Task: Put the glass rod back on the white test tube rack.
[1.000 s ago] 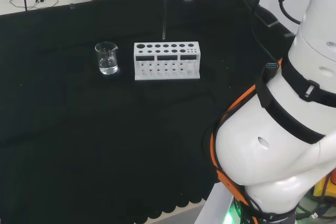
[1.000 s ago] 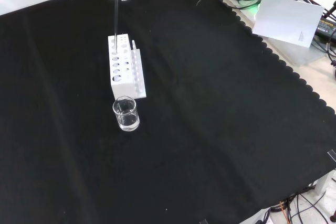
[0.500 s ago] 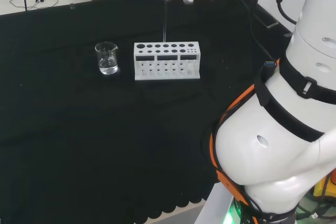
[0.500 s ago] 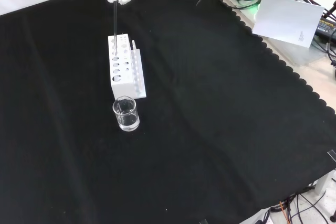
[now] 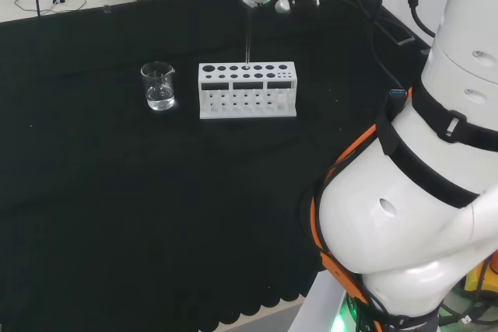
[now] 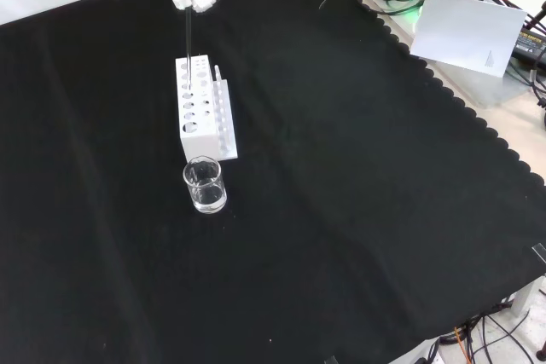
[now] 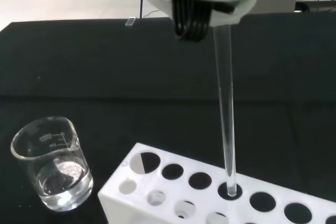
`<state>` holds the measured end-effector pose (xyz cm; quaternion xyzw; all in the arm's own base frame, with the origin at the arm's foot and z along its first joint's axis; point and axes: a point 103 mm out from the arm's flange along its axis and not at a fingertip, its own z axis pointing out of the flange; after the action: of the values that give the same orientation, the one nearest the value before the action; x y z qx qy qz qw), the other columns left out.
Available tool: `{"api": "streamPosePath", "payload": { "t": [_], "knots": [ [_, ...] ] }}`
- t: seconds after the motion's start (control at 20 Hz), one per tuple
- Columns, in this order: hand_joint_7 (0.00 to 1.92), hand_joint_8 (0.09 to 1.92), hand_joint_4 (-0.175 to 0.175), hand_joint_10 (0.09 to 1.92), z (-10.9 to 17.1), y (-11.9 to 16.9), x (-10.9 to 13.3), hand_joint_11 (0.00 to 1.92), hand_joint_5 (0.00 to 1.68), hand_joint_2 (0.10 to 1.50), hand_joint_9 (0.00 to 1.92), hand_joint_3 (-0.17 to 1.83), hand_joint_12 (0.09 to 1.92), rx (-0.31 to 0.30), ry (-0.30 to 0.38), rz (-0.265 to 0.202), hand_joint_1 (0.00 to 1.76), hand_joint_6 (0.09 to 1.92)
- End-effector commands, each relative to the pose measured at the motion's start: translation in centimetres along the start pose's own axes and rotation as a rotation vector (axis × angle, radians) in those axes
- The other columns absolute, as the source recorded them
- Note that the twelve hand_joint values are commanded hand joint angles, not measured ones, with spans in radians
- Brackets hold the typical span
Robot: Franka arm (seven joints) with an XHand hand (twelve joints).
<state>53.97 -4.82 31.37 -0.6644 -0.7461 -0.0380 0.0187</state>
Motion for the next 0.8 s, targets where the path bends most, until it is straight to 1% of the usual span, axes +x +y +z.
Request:
{"api": "streamPosePath", "payload": {
  "t": [0.05, 0.45, 0.6, 0.7, 0.8],
  "knots": [
    [1.31, 0.87, -0.175, 0.64, 1.0, 0.0, -0.6, 1.26, 1.22, 0.69, 1.77, 0.62, 0.74, 0.014, 0.005, -0.002, 1.32, 0.46],
    [1.31, 0.87, -0.175, 0.64, 2.1, 0.8, -0.1, 1.26, 1.22, 0.69, 1.77, 0.62, 0.74, 0.024, 0.011, -0.009, 1.32, 0.46],
    [1.31, 0.87, -0.175, 0.64, 2.7, 1.1, 0.1, 1.26, 1.22, 0.69, 1.77, 0.62, 0.74, 0.025, 0.022, -0.034, 1.32, 0.46],
    [1.31, 0.87, -0.175, 0.64, 3.2, 1.4, -0.2, 1.26, 1.22, 0.69, 1.77, 0.62, 0.74, 0.036, 0.023, -0.040, 1.32, 0.46],
    [1.31, 0.87, -0.175, 0.64, 3.7, 1.6, -0.5, 1.26, 1.22, 0.69, 1.77, 0.62, 0.74, 0.047, 0.007, -0.045, 1.32, 0.46]
  ]
}}
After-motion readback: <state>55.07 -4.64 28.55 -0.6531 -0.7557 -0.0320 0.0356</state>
